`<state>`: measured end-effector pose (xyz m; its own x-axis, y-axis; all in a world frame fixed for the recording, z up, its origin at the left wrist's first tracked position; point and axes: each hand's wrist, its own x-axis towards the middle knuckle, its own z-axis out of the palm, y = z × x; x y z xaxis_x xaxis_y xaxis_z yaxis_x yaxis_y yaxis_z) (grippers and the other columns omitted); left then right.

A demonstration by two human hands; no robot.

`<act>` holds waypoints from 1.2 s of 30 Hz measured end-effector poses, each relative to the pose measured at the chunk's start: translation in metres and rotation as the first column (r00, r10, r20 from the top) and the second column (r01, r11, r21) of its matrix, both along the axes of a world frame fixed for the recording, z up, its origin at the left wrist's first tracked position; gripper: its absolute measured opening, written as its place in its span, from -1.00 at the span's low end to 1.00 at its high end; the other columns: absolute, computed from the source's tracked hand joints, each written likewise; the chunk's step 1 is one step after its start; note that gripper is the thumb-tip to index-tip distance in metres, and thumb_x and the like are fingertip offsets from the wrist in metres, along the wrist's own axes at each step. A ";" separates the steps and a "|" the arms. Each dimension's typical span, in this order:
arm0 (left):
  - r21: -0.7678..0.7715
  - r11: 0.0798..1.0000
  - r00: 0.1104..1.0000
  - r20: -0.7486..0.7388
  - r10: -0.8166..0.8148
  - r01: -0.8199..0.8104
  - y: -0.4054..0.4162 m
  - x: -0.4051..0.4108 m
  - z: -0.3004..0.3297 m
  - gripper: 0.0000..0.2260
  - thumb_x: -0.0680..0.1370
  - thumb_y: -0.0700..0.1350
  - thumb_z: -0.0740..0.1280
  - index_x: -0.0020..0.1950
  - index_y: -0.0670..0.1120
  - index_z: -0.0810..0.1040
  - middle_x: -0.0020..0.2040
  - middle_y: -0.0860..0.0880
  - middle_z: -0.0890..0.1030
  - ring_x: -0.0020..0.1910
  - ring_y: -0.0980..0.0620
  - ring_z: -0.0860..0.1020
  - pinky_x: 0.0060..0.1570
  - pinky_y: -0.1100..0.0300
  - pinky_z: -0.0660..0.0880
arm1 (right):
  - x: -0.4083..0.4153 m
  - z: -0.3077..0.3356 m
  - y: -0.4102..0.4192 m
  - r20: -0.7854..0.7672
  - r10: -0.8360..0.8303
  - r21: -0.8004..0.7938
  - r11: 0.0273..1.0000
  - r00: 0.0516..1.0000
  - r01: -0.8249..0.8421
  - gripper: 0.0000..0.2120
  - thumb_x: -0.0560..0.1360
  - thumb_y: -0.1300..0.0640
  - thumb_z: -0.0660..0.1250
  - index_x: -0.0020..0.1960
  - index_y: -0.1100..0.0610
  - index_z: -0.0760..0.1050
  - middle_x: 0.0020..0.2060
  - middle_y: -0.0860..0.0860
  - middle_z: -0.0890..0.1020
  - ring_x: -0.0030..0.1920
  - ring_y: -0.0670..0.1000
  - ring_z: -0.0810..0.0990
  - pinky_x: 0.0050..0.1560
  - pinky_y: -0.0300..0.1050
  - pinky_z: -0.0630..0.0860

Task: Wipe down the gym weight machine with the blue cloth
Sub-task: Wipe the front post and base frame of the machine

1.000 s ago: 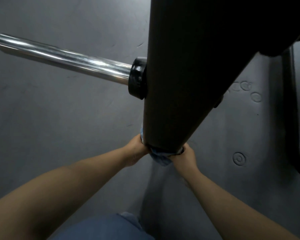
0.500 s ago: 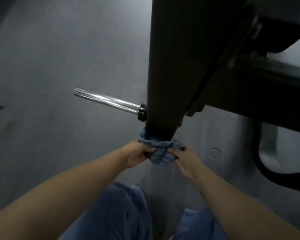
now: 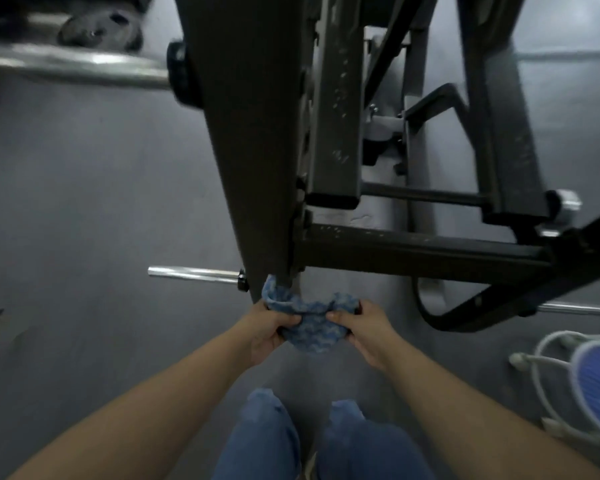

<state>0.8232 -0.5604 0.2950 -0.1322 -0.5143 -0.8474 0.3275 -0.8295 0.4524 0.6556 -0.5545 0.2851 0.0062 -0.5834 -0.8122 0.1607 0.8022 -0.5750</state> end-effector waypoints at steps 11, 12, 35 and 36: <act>-0.179 0.962 0.978 -0.008 -0.209 0.204 -0.079 -0.083 0.141 -0.73 0.50 -0.48 0.20 0.09 -0.20 0.47 -0.11 -0.13 0.58 -0.13 -0.04 0.56 -0.23 0.18 0.55 | -0.081 0.132 -0.051 -0.116 -0.146 -0.204 0.972 0.982 0.120 -0.67 0.43 0.37 0.38 0.18 0.25 0.46 0.06 0.19 0.60 0.04 0.14 0.60 -0.04 -0.03 0.58; -0.189 0.963 0.980 -0.002 -0.197 0.193 -0.085 -0.090 0.146 -0.70 0.50 -0.48 0.20 0.15 -0.20 0.45 -0.11 -0.13 0.57 -0.14 -0.03 0.56 -0.25 0.19 0.55 | -0.088 0.135 -0.058 -0.125 -0.143 -0.205 0.972 0.982 0.116 -0.65 0.43 0.36 0.39 0.19 0.26 0.45 0.08 0.20 0.59 0.06 0.16 0.59 0.01 0.02 0.58; -0.241 0.969 0.584 0.779 0.229 -0.059 -0.201 -0.139 0.105 -0.33 0.49 -0.25 0.37 0.51 -0.05 0.12 0.40 -0.14 0.31 0.34 -0.11 0.37 0.29 0.06 0.35 | -0.124 0.085 -0.284 0.027 0.504 0.024 0.863 0.863 -0.505 -0.60 0.40 0.38 0.38 0.17 0.13 0.38 0.11 0.16 0.52 0.05 0.16 0.57 -0.09 0.03 0.58; -0.219 0.975 0.519 0.831 0.200 -0.025 -0.204 -0.139 0.105 -0.31 0.50 -0.19 0.37 0.52 -0.03 0.07 0.41 -0.15 0.26 0.35 -0.12 0.36 0.26 0.06 0.35 | -0.121 0.082 -0.291 0.022 0.517 0.034 0.855 0.856 -0.517 -0.55 0.39 0.39 0.37 0.21 0.13 0.37 0.14 0.17 0.51 0.07 0.17 0.56 -0.04 0.06 0.59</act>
<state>0.6847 -0.7640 0.4000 0.6684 -0.6067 -0.4303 -0.1962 -0.7019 0.6848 0.5345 -0.8450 0.3671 0.3081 -0.4628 -0.8312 -0.2770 0.7922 -0.5438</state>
